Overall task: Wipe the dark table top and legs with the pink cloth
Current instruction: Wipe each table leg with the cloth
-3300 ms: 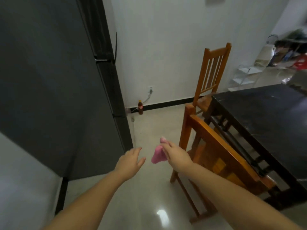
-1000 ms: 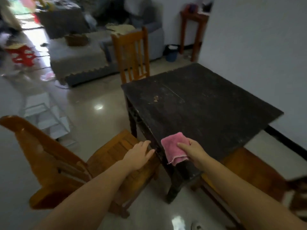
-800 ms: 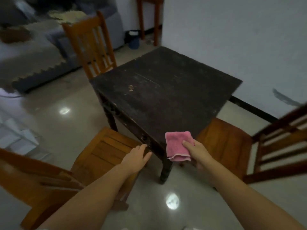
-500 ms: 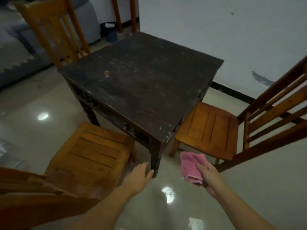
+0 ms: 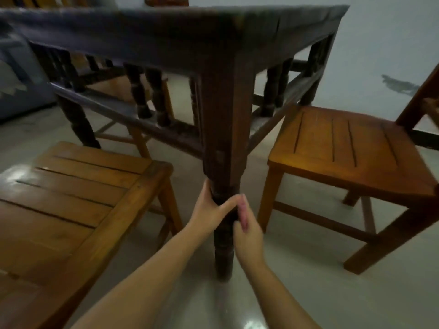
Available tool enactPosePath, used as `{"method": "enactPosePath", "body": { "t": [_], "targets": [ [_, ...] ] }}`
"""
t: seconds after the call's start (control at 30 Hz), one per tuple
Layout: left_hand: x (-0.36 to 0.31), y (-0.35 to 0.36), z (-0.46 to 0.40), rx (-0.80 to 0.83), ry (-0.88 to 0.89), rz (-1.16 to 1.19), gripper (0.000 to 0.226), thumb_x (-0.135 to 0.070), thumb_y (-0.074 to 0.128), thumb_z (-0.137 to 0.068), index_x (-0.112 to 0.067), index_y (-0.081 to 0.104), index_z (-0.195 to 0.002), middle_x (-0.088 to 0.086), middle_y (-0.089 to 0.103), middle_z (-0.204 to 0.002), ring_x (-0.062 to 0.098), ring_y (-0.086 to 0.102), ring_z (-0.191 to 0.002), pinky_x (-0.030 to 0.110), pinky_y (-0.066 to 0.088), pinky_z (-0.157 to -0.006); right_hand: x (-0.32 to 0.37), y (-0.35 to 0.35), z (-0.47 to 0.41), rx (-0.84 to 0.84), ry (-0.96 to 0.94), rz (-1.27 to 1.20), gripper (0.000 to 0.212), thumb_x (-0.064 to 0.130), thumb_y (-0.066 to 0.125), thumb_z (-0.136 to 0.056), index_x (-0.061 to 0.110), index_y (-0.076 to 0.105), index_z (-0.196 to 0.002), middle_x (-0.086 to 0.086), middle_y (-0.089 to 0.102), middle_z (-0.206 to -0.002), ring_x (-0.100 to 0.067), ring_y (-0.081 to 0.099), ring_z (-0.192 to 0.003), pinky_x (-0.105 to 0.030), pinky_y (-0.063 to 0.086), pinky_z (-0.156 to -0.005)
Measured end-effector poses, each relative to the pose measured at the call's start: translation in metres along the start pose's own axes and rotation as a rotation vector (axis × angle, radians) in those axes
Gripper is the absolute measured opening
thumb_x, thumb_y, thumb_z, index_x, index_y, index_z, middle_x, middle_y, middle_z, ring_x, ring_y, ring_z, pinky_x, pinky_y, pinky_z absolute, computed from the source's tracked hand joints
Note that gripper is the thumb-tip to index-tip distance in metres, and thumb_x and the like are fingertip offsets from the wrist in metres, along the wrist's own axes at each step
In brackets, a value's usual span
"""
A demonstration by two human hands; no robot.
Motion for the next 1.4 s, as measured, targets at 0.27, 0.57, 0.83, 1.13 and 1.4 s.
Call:
{"method": "enactPosePath", "body": {
  "t": [0.27, 0.57, 0.83, 1.13, 1.4],
  "targets": [
    [0.029, 0.006, -0.02, -0.048, 0.205, 0.162, 0.059, -0.026, 0.071, -0.074, -0.023, 0.044, -0.128, -0.005, 0.059, -0.114, 0.01, 0.057, -0.105, 0.031, 0.047, -0.09, -0.135, 0.019, 0.003, -0.105, -0.072, 0.014, 0.063, -0.012, 0.037, -0.093, 0.039, 0.036, -0.131, 0.029, 0.043, -0.128, 0.025, 0.039, -0.113, 0.002, 0.029, -0.096],
    [0.029, 0.007, -0.025, -0.043, 0.267, 0.11, 0.053, -0.029, 0.071, -0.075, -0.026, 0.045, -0.122, -0.008, 0.06, -0.108, 0.005, 0.058, -0.1, 0.023, 0.048, -0.083, -0.185, 0.008, -0.016, 0.013, 0.325, 0.102, 0.051, 0.001, 0.032, -0.098, 0.032, 0.044, -0.137, -0.006, 0.061, -0.117, -0.016, 0.059, -0.084, -0.022, 0.045, -0.066],
    [0.03, 0.007, -0.027, 0.017, 0.284, 0.127, 0.04, -0.024, 0.071, -0.077, -0.034, 0.045, -0.106, -0.012, 0.059, -0.098, -0.007, 0.06, -0.085, 0.014, 0.047, -0.07, -0.158, 0.019, -0.004, -0.168, 0.008, -0.041, 0.048, 0.003, 0.035, -0.096, 0.017, 0.041, -0.141, 0.0, 0.046, -0.144, -0.011, 0.043, -0.13, -0.03, 0.028, -0.112],
    [0.027, 0.006, -0.024, 0.038, 0.29, 0.087, 0.061, -0.03, 0.071, -0.077, -0.02, 0.04, -0.128, -0.001, 0.057, -0.115, 0.013, 0.054, -0.108, 0.038, 0.046, -0.095, -0.189, 0.019, 0.014, -0.069, 0.276, 0.023, 0.065, -0.007, 0.031, -0.094, 0.036, 0.034, -0.143, 0.003, 0.059, -0.102, -0.005, 0.051, -0.063, -0.024, 0.043, -0.059],
    [0.024, 0.003, -0.025, 0.138, 0.258, 0.084, 0.058, -0.029, 0.069, -0.077, -0.02, 0.041, -0.127, -0.009, 0.055, -0.109, 0.002, 0.053, -0.1, 0.021, 0.042, -0.086, -0.064, 0.035, 0.021, -0.15, -0.62, 0.195, 0.075, 0.002, 0.031, -0.087, 0.04, 0.007, -0.148, 0.027, 0.006, -0.155, -0.006, 0.008, -0.146, -0.027, 0.015, -0.118]
  ]
}}
Point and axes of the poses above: each hand's wrist, its own z-axis away from the middle knuckle, its own y-axis out of the palm, x = y × z, the point moved 5 cm from there along -z, towards the middle knuckle
